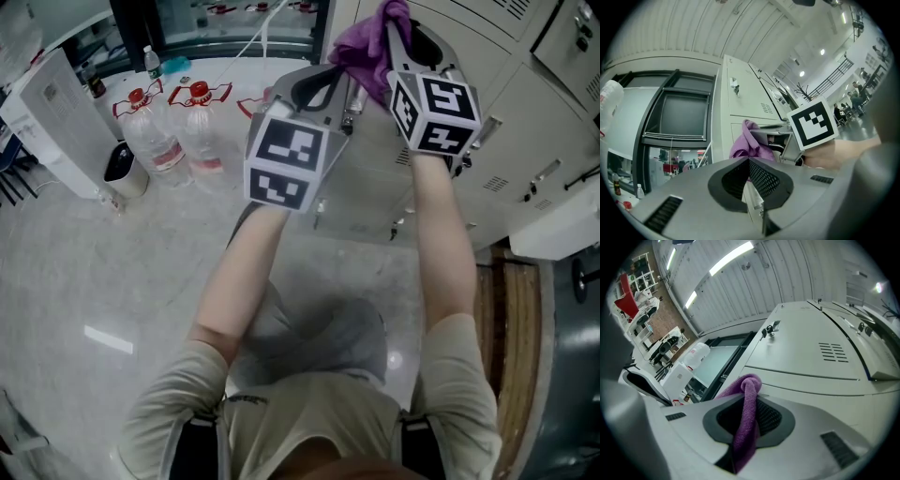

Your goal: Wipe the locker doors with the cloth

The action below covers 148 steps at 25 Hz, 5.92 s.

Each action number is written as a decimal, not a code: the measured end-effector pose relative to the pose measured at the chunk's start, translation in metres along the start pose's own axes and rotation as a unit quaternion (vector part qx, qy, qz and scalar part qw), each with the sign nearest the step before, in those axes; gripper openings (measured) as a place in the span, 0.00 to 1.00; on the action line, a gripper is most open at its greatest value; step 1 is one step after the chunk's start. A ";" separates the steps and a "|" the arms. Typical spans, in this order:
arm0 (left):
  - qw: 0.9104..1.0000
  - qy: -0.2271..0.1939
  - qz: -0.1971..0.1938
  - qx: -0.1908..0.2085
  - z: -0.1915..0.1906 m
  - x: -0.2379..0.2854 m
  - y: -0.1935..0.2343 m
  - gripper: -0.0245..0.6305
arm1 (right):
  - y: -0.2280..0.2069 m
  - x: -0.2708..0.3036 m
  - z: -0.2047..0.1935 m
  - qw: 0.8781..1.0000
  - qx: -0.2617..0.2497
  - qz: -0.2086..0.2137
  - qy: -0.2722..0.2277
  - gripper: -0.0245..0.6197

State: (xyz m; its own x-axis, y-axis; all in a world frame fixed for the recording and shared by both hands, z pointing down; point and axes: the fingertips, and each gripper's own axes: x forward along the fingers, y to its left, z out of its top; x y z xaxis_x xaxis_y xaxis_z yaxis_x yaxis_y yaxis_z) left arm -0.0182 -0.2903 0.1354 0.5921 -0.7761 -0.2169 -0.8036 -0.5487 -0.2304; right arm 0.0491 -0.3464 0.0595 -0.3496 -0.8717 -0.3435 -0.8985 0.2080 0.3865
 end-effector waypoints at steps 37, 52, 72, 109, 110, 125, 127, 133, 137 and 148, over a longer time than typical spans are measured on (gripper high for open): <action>0.997 -0.007 -0.071 -0.013 0.011 0.045 -0.101 0.04 | -0.158 -0.088 -0.046 0.988 -0.019 -0.136 0.064 0.12; 1.000 -0.017 -0.018 0.009 0.029 -0.006 -0.052 0.04 | -0.073 -0.086 0.036 0.998 0.038 -0.037 -0.039 0.12; 0.998 0.054 0.026 -0.006 -0.052 -0.030 -0.009 0.04 | 0.047 -0.056 -0.050 0.995 0.081 0.058 0.024 0.12; 0.996 0.085 -0.011 -0.011 -0.094 0.012 -0.050 0.04 | 0.007 -0.063 -0.125 0.994 0.073 0.032 0.075 0.12; 0.996 0.084 -0.015 -0.011 -0.093 0.013 -0.053 0.04 | 0.003 -0.065 -0.125 0.994 0.072 0.029 0.075 0.13; 0.994 0.073 -0.079 -0.014 -0.091 0.052 -0.121 0.04 | -0.072 -0.106 -0.140 0.993 0.061 -0.038 0.093 0.13; 0.993 0.072 -0.087 -0.014 -0.090 0.058 -0.130 0.04 | -0.083 -0.111 -0.143 0.993 0.061 -0.045 0.096 0.13; 0.992 0.072 -0.104 -0.017 -0.093 0.070 -0.149 0.04 | -0.101 -0.121 -0.149 0.991 0.056 -0.059 0.102 0.13; 0.991 0.073 -0.108 -0.017 -0.094 0.074 -0.151 0.04 | -0.106 -0.122 -0.151 0.991 0.052 -0.063 0.109 0.13; 0.993 0.068 -0.094 -0.006 -0.084 0.055 -0.133 0.04 | -0.094 -0.129 -0.117 0.993 0.087 -0.047 0.063 0.13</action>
State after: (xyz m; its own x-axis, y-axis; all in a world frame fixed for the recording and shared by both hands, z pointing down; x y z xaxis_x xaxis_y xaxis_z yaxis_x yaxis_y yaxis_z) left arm 0.1167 -0.2864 0.2338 0.7189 -0.6939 -0.0403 -0.6806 -0.6910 -0.2436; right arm 0.2100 -0.3053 0.1670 -0.2365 -0.9373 -0.2559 -0.9614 0.1876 0.2014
